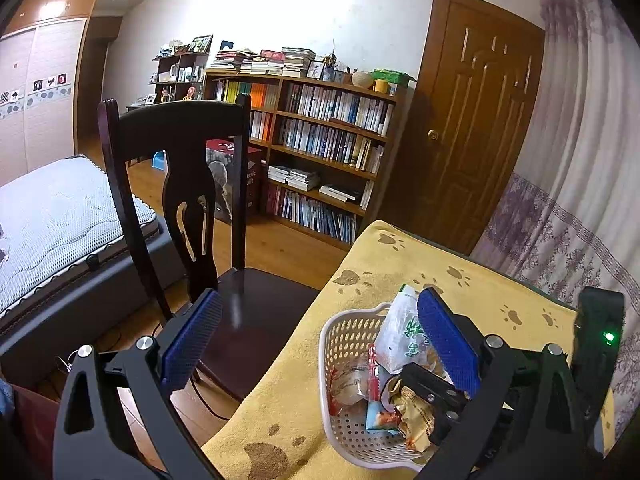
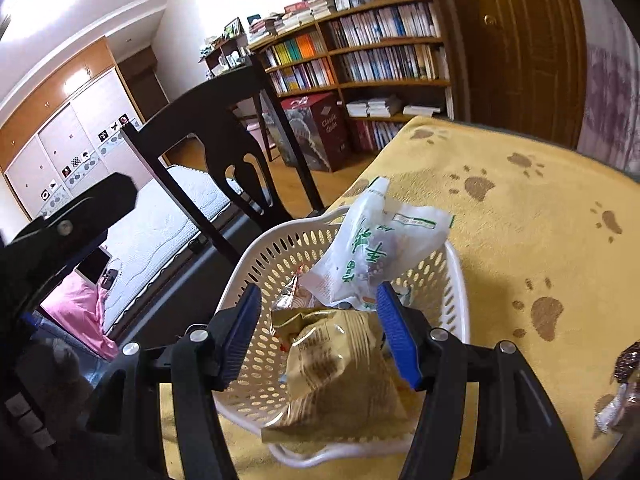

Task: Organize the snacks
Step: 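Move the right gripper back to the table toward the blue cracker packet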

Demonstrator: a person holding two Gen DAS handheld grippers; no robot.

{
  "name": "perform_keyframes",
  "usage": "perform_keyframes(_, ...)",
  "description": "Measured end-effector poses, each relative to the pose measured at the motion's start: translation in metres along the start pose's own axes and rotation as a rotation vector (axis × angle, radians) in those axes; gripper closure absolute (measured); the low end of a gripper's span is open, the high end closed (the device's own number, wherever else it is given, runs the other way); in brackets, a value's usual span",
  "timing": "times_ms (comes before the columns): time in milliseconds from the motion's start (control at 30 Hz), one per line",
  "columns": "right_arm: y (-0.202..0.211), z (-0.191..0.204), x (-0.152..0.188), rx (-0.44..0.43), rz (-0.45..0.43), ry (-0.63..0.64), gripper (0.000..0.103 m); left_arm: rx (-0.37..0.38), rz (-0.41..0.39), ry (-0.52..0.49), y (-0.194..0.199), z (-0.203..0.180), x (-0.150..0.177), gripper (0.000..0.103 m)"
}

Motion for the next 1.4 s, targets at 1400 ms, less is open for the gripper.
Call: perform_keyframes(1400, 0.079, -0.096, 0.107, 0.240, -0.033, -0.185, 0.042, 0.043, -0.034, -0.259, 0.014, -0.074, 0.044, 0.003)
Point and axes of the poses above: each gripper's, at about its wrist camera, not at the fingertips, and y roughly against the way its jaws point, z to its left, x to its underside, the point moved 1 cm from there along -y, roughly the way its jaws point, and after that the axes turned 11 degrees about y, right-handed, at the moved point
